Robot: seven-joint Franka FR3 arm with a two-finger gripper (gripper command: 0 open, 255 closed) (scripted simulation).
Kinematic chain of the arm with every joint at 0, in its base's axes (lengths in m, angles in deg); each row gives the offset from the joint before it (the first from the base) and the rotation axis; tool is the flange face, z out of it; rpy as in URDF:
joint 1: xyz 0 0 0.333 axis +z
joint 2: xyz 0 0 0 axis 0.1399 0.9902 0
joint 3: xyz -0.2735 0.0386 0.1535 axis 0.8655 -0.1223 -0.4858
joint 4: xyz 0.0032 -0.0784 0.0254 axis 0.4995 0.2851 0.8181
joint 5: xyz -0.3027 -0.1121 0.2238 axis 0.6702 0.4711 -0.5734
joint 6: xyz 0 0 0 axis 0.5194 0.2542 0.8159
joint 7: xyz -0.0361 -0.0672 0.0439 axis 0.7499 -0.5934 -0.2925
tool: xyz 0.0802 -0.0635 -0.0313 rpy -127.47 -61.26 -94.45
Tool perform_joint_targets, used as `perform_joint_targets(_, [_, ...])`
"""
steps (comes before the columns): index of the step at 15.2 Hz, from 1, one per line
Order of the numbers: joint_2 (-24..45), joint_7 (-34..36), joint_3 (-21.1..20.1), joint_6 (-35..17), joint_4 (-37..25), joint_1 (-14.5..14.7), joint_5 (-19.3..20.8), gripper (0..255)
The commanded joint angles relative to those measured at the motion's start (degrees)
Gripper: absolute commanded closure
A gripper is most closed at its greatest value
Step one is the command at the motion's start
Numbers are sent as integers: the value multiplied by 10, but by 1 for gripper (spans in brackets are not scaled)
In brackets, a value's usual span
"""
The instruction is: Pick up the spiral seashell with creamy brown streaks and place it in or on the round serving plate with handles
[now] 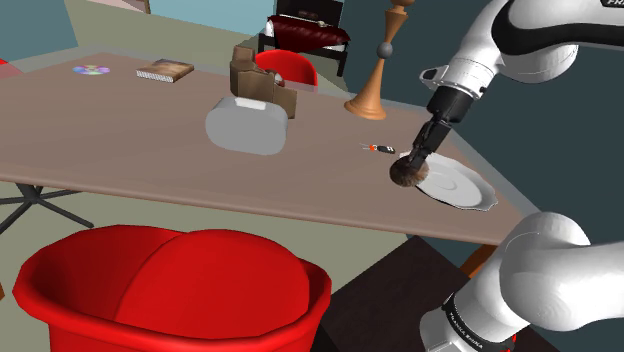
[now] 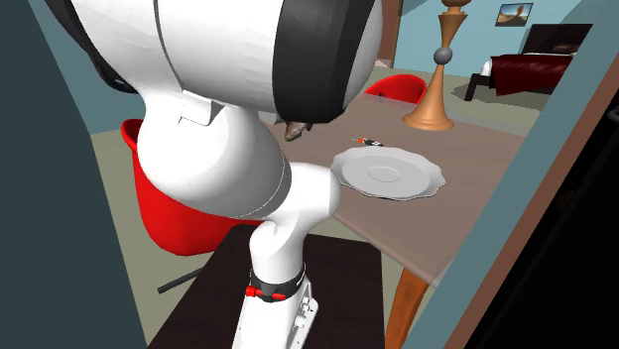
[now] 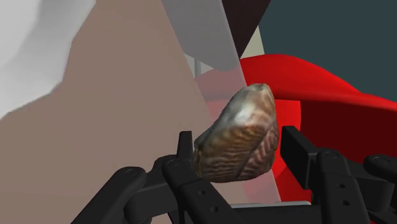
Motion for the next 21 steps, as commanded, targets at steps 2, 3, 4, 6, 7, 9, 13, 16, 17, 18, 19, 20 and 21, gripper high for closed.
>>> perform_joint_targets(2, [12, -38, 40, 22, -23, -15, 32, 255])
perform_joint_targets(3, [16, -51, 53, 28, -31, -20, 42, 255])
perform_joint_targets(4, [21, -64, 66, 35, -40, -24, 52, 255])
perform_joint_targets(6, [33, -91, 94, 47, -59, -31, 72, 255])
perform_joint_targets(7, [41, -104, 107, 53, -69, -33, 81, 255])
perform_joint_targets(9, [57, -131, 135, 64, -92, -37, 98, 255])
perform_joint_targets(13, [96, -188, 192, 83, -145, -37, 127, 255])
perform_joint_targets(16, [131, -233, 237, 96, -190, -31, 142, 255])
perform_joint_targets(17, [145, -248, 253, 100, -206, -28, 146, 255])
perform_joint_targets(18, [159, -264, 269, 104, -223, -24, 149, 255])
perform_joint_targets(19, [143, -248, 253, 100, -205, -29, 146, 255])
perform_joint_targets(20, [143, -248, 253, 100, -205, -29, 146, 0])
perform_joint_targets(21, [69, -213, 199, 40, -131, -65, 185, 0])
